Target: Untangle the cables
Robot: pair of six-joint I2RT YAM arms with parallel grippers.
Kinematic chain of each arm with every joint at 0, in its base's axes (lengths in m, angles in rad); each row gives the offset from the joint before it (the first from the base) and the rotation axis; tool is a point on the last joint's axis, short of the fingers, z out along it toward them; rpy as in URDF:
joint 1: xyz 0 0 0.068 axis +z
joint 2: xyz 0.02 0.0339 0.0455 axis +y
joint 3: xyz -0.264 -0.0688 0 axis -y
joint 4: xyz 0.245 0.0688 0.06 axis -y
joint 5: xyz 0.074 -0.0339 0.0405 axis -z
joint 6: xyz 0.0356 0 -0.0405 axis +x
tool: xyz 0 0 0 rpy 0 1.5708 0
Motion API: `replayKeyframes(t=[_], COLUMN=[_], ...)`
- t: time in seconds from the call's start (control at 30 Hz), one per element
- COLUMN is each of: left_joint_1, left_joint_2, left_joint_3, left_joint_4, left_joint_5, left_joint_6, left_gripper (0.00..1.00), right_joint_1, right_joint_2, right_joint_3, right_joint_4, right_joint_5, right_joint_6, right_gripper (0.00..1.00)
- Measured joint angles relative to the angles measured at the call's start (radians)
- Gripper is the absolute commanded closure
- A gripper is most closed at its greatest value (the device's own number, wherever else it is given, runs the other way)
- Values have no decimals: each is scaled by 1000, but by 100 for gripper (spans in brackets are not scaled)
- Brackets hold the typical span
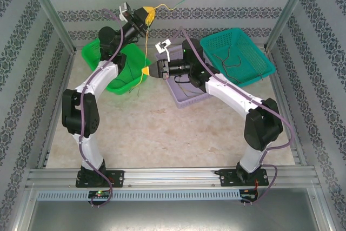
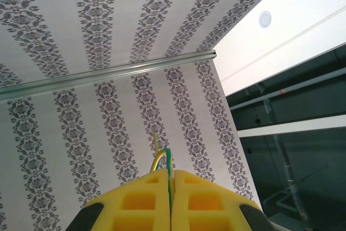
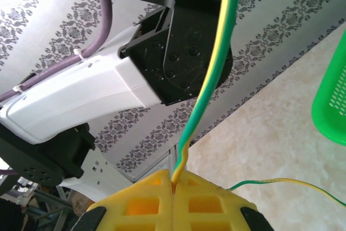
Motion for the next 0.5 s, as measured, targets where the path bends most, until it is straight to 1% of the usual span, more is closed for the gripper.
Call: replayKeyframes(t=[0.07,0.1,0.17,0.27,0.4,0.43,0.5], left_joint_1=[0,0,0,6,8,2,-14], left_joint_2=[-2,-6,-21,-71,-185,-212,-272], left_joint_3=[0,0,0,0,-2,-3,-4], left_joint_4=[-10,-26,-83,-215,-401,-442,-537], left_joint_5=[0,0,3,-64,-132,-148,-189], left_joint_6=[6,17,54,134,272,304,379], left_gripper=[100,100,100,100,100,100,100], right_joint_1=[-7,-10,-11,10,58,71,106], right_joint_2=[-2,-5,-18,-61,-137,-160,-217], right_joint_3=[0,0,0,-20,-50,-50,-50], right_joint_4=[-35,-65,-130,-295,-435,-457,-492], right_joint_5=[16,39,90,137,274,320,455], right_joint_6=[-28,-52,-102,-176,-253,-273,-326], right_gripper=[100,95,70,57,49,48,45])
